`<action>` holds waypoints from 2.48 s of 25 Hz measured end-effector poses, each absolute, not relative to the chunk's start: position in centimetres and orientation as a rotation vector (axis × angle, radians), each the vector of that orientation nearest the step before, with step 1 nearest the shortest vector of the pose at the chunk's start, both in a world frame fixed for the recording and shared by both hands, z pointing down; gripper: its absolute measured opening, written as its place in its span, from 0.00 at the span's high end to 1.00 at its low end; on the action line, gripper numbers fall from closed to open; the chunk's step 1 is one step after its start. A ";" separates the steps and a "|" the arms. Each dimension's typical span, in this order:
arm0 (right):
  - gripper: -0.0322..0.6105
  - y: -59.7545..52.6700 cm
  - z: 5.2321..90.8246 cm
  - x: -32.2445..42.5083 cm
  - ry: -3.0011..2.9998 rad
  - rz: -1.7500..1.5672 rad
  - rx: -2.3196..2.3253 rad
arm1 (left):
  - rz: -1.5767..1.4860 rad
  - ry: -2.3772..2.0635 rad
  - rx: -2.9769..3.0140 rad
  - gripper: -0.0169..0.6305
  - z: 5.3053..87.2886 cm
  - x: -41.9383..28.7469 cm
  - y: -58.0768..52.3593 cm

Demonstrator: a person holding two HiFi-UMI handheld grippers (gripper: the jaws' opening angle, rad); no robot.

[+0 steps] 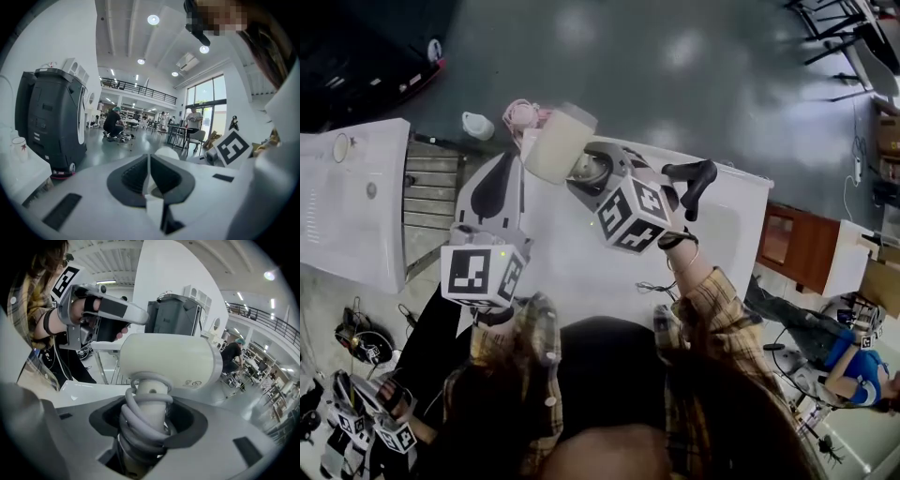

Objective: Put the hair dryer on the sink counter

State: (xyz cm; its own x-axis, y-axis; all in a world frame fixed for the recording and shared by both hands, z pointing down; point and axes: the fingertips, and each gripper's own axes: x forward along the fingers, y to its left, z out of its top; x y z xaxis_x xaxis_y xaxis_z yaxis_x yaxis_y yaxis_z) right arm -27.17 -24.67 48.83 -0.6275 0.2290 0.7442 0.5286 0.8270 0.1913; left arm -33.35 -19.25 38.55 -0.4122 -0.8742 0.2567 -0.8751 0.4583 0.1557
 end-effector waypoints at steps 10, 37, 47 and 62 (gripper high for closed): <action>0.56 -24.1 54.3 -28.0 -2.075 -0.615 -0.688 | 0.013 -2.403 1.449 0.93 40.6 -34.3 -18.7; 0.56 -24.8 61.1 -27.6 -1.870 -0.723 -0.827 | 0.051 -2.360 1.464 0.93 41.6 -34.0 -19.5; 0.55 -24.5 61.4 -27.5 -1.865 -0.652 -0.868 | 0.065 -2.358 1.471 0.93 41.7 -34.1 -19.6; 0.50 -24.9 60.6 -27.4 -1.926 -0.666 -0.823 | 0.070 -2.362 1.505 0.93 40.7 -33.5 -20.6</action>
State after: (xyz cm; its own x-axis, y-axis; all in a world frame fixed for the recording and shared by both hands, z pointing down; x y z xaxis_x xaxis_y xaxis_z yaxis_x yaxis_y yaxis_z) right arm -27.43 -24.86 60.60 -0.3645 0.2755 0.8895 0.7662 0.6316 0.1184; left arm -33.47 -20.58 40.72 -0.3818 -0.8717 0.3073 -0.8883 0.4379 0.1384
